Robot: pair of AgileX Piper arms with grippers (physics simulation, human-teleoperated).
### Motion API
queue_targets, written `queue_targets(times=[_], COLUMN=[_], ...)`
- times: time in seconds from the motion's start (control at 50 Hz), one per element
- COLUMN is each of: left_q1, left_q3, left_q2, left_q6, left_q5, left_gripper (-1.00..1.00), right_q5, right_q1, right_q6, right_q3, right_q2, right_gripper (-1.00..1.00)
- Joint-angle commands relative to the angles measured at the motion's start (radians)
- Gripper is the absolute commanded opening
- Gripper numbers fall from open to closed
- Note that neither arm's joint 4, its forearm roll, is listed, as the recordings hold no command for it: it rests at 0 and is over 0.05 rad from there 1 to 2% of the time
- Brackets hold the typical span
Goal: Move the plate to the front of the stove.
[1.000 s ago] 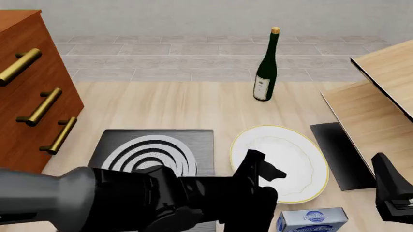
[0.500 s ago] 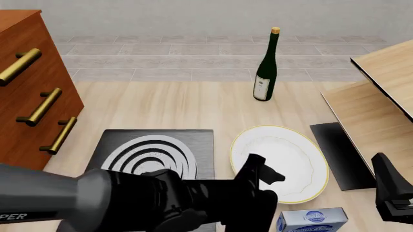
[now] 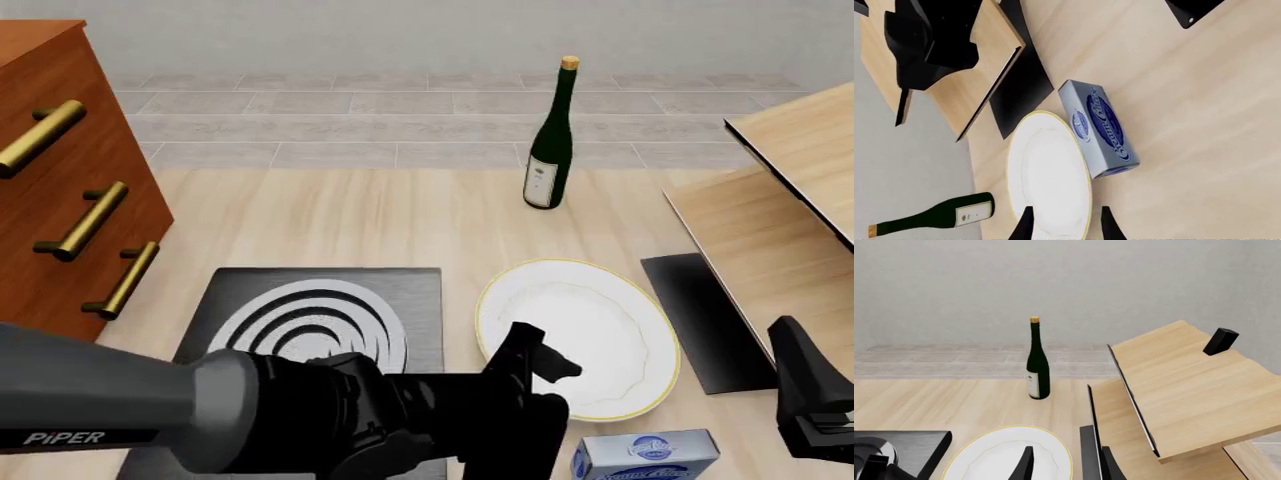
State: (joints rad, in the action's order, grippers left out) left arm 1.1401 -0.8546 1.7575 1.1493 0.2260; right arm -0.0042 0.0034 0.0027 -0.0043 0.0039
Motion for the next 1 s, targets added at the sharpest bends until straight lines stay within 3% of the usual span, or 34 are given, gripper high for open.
queue_targets(times=[0.02,1.0], left_q1=[-0.014,-0.061], left_q3=[0.009,-0.019], left_q2=[0.019,0.096], left_q6=[0.013,0.056], left_q5=[0.020,0.071], left_gripper=[1.00,1.00], right_q5=[0.000,0.000], right_q1=[0.000,-0.001], right_q6=[0.000,-0.002], right_q3=[0.000,0.000], right_q2=[0.000,0.000], right_gripper=[1.00,1.00])
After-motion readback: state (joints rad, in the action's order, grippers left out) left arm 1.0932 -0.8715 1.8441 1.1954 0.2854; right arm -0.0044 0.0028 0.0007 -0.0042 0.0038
